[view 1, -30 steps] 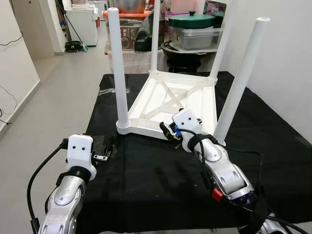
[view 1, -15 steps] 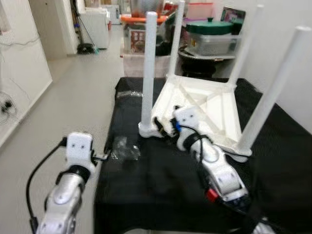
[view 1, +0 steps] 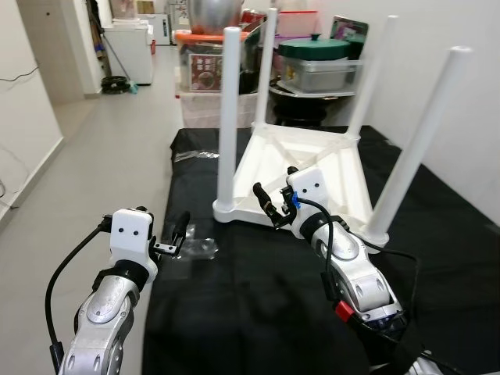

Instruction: Building children table

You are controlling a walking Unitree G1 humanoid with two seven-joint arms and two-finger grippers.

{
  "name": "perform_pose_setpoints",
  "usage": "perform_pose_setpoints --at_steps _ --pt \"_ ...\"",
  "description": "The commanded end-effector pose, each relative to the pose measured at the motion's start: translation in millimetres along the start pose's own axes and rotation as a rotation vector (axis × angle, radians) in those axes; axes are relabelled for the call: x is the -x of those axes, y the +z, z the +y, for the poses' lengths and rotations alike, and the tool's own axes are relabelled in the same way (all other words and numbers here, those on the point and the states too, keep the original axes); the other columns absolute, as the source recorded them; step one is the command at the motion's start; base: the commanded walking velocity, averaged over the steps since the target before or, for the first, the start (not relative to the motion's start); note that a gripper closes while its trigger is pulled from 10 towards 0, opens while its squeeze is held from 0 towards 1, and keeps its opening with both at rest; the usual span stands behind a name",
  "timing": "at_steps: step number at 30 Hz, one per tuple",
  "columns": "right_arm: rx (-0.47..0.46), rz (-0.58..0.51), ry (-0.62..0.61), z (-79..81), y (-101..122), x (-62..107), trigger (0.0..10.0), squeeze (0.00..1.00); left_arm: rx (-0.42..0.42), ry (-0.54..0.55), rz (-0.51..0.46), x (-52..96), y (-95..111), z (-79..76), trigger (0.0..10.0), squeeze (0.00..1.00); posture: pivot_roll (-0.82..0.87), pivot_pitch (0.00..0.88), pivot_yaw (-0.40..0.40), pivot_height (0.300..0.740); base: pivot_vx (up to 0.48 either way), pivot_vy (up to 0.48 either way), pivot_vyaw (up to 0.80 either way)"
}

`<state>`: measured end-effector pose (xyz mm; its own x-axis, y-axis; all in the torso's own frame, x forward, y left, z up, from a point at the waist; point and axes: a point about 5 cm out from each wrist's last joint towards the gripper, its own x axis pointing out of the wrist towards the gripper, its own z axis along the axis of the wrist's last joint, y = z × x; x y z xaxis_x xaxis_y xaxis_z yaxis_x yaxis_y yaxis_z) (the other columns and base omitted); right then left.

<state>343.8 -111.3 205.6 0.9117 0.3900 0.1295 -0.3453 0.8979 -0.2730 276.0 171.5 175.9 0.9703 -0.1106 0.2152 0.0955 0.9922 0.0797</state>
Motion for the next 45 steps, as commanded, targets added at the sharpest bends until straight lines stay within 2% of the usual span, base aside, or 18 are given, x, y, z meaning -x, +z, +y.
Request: perform_pose_setpoints --at_steps 1,12,21,24,26,28,30,35,41,42,43,44,45 --pt "0.003 -0.001 -0.002 -2.6 -0.7 -0.8 10.0 0.0 0.017 -0.014 -0.014 -0.7 1.7 -2.2 10.0 0.0 0.06 0.0 -0.048 0.74 0.39 0.0 0.0" --pt "0.022 -0.006 -0.006 -10.7 1.5 -3.5 10.0 0.0 0.028 -0.044 -0.037 -0.1 5.3 -7.2 10.0 0.0 0.07 0.0 -0.05 0.74 0.382 0.0 0.0" --pt "0.042 -0.011 0.034 -13.4 2.9 -4.9 10.0 0.0 0.047 -0.114 -0.04 1.9 6.0 -17.9 10.0 0.0 0.07 0.0 -0.049 0.74 0.0 0.0 0.0" --pt "0.036 -0.007 0.079 -10.8 2.0 -4.4 10.0 0.0 0.055 -0.135 -0.045 2.9 6.8 -20.5 10.0 0.0 0.07 0.0 -0.05 0.74 0.0 0.0 0.0" --pt "0.022 -0.012 0.154 -4.7 2.0 -3.2 10.0 0.0 0.057 -0.144 -0.045 3.8 6.9 -21.8 10.0 0.0 0.07 0.0 -0.049 0.74 0.0 0.0 0.0" --pt "0.022 -0.012 0.154 -4.7 2.0 -3.2 10.0 0.0 0.057 -0.144 -0.045 3.8 6.9 -21.8 10.0 0.0 0.07 0.0 -0.049 0.74 0.0 0.0 0.0" --pt "0.008 0.001 0.249 1.7 0.6 -1.7 10.0 0.0 0.056 -0.149 -0.041 4.5 6.5 -22.2 10.0 0.0 0.07 0.0 -0.053 0.74 0.0 0.0 0.0" --pt "0.001 0.078 0.326 -3.4 -9.3 2.7 10.0 0.0 0.062 -0.167 -0.037 7.5 6.2 -23.4 10.0 0.0 0.07 0.0 -0.055 0.74 0.0 0.0 0.0" --pt "0.004 0.103 0.367 -3.3 -13.2 6.4 10.0 0.0 0.064 -0.171 -0.035 8.3 5.7 -23.7 10.0 0.0 0.07 0.0 -0.056 0.74 0.0 0.0 0.0" --pt "0.011 0.129 0.427 -1.3 -18.4 12.3 10.0 0.0 0.066 -0.18 -0.033 9.4 5.3 -24.5 10.0 0.0 0.07 0.0 -0.056 0.74 0.0 0.0 0.0" --pt "0.011 0.129 0.427 -1.3 -18.4 12.3 10.0 0.0 0.066 -0.18 -0.033 9.4 5.3 -24.5 10.0 0.0 0.07 0.0 -0.056 0.74 0.0 0.0 0.0" --pt "0.014 0.167 0.519 4.3 -27.2 22.0 10.0 0.0 0.071 -0.192 -0.032 10.3 5.3 -25.3 10.0 0.0 0.07 0.0 -0.057 0.74 0.0 0.0 0.0" --pt "0.014 0.167 0.519 4.3 -27.2 22.0 10.0 0.0 0.071 -0.192 -0.032 10.3 5.3 -25.3 10.0 0.0 0.07 0.0 -0.057 0.74 0.0 0.0 0.0"
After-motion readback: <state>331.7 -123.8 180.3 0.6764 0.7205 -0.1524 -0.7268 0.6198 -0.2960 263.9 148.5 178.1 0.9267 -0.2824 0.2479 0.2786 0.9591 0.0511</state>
